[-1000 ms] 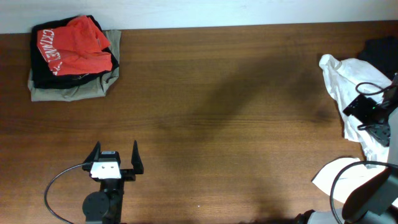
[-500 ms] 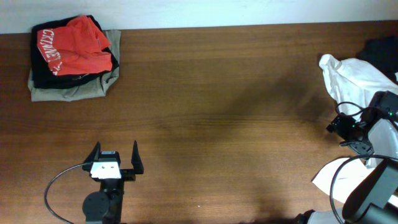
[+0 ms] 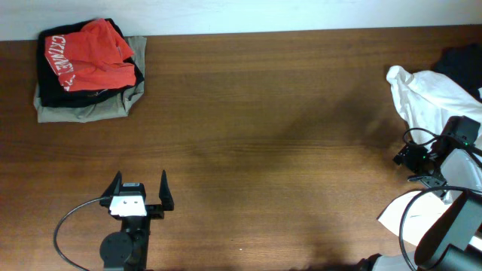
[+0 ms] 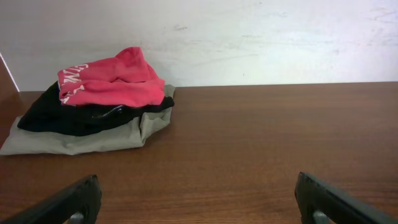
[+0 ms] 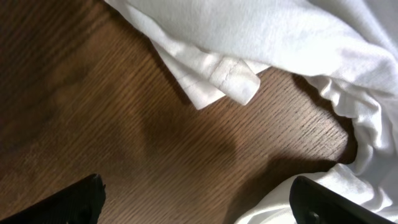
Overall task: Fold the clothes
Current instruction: 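Grasp the white T-shirt edge with the right gripper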
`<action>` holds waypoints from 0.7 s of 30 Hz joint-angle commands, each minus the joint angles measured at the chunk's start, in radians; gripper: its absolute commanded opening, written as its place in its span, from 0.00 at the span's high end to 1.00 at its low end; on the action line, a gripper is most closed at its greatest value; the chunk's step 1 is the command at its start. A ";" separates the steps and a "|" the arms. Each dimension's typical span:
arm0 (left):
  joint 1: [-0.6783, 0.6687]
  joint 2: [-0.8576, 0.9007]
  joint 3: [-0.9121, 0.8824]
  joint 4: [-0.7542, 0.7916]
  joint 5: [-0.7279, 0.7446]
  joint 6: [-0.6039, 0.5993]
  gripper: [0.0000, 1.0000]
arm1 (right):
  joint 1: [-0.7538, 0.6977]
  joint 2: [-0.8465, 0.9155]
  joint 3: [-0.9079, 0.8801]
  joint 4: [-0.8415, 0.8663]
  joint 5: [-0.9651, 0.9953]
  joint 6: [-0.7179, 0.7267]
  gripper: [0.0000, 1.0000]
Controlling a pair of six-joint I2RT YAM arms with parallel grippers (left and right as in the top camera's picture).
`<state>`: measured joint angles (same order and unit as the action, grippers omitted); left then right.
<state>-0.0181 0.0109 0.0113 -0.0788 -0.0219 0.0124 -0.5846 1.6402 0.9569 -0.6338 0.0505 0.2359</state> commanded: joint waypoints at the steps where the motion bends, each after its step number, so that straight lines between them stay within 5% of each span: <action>1: 0.006 -0.006 -0.002 -0.004 0.008 0.019 0.01 | 0.002 0.003 -0.010 0.006 -0.012 0.004 0.01; 21: 0.006 -0.006 -0.002 -0.004 0.008 0.019 0.01 | 0.002 0.006 -0.014 0.116 -0.002 -0.051 0.01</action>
<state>-0.0181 0.0109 0.0113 -0.0788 -0.0219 0.0124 -0.5846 1.6405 0.9508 -0.5533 0.0288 0.2050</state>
